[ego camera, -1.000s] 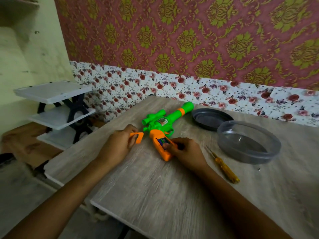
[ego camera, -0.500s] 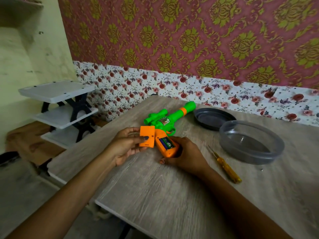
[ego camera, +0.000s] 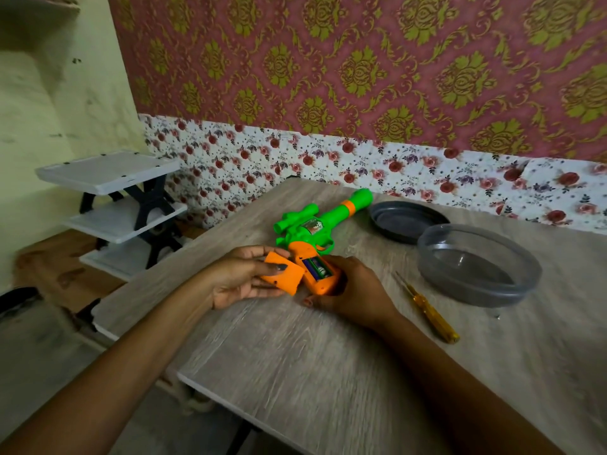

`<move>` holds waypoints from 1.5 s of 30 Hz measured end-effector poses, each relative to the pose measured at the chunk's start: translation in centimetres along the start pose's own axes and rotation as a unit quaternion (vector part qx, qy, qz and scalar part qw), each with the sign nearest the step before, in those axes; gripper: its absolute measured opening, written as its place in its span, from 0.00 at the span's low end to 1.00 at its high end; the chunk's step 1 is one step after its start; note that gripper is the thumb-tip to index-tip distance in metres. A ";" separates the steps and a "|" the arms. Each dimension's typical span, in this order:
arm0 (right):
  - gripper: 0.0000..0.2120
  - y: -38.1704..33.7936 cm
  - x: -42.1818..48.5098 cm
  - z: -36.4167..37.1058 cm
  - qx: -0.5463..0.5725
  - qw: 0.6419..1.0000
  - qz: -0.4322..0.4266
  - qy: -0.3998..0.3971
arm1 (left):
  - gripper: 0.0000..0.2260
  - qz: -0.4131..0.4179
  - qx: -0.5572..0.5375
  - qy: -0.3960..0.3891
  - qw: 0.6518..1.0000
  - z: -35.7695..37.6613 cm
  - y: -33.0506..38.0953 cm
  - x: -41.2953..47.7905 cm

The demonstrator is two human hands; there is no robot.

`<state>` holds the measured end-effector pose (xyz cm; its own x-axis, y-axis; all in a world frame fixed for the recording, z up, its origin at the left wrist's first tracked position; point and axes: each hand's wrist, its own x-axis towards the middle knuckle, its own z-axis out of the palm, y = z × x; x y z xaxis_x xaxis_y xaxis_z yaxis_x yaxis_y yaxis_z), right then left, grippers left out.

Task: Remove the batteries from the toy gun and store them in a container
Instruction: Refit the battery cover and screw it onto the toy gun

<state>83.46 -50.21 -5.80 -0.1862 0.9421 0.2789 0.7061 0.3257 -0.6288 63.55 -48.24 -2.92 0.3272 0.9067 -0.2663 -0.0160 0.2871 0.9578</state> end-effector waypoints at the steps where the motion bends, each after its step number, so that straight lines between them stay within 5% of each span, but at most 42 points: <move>1: 0.35 -0.1 -0.1 -0.1 0.002 1.000 0.000 -0.001 | 0.11 -0.003 0.024 -0.012 1.000 0.0 0.0 0.0; 15: 0.30 -0.1 -0.1 0.2 -0.005 1.000 0.012 0.022 | 0.09 -0.010 -0.017 0.102 0.995 1.6 -0.6 2.5; 31: 0.30 0.4 -0.1 0.3 0.030 0.998 0.031 0.050 | 0.06 -0.023 0.118 0.075 0.990 3.2 -0.7 3.9; 37: 0.29 0.4 0.1 0.6 0.115 0.991 0.051 0.041 | 0.04 0.034 -0.148 0.040 0.988 3.9 -1.8 4.5; 41: 0.17 -0.4 -0.1 0.8 0.110 0.989 0.061 0.075 | 0.05 0.086 -0.203 0.028 0.975 4.2 -2.4 4.7; 45: 0.17 -0.2 -0.1 0.8 0.113 0.985 0.088 0.096 | 0.09 0.109 -0.256 0.012 0.961 5.0 -2.9 5.3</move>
<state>82.78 -50.34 -6.32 0.0728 0.9602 0.2698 0.5417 0.1891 -0.8190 70.01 -45.84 -6.60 0.2427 0.9673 -0.0740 -0.5457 0.1992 0.8139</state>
